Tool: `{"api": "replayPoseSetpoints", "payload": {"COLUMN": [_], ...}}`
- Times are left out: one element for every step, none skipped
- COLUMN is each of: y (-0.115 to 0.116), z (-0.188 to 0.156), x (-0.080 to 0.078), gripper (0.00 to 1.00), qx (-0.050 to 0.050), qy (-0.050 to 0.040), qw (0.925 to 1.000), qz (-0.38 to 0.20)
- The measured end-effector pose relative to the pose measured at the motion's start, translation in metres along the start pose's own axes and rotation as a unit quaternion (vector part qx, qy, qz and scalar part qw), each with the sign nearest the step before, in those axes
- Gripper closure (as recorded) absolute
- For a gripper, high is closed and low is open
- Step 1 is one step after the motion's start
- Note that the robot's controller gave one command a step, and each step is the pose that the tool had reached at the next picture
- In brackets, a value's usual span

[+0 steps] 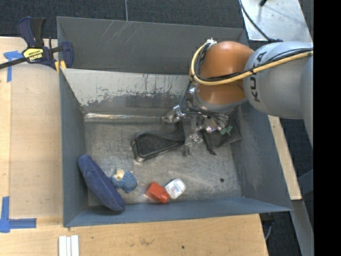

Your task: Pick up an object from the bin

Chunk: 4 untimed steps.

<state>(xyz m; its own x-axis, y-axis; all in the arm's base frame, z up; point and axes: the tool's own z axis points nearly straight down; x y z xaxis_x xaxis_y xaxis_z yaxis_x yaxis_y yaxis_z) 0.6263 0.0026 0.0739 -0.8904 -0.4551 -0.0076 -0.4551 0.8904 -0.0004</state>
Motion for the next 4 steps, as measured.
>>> {"api": "replayPoseSetpoints", "payload": {"y": [-0.011,-0.01,-0.01,-0.011], "z": [0.0,-0.003,-0.031,-0.049], "x": [0.0,-0.003,-0.003,-0.002], "gripper": [0.0,1.0,1.0,1.0], "qx": [0.002,0.002,-0.001,-0.001], "qy": [-0.0032,-0.0063,0.0026,0.0038], "qw": [0.9829,0.9829,0.9831,0.9834], "qz": [-0.184,-0.184,-0.183,-0.181]}}
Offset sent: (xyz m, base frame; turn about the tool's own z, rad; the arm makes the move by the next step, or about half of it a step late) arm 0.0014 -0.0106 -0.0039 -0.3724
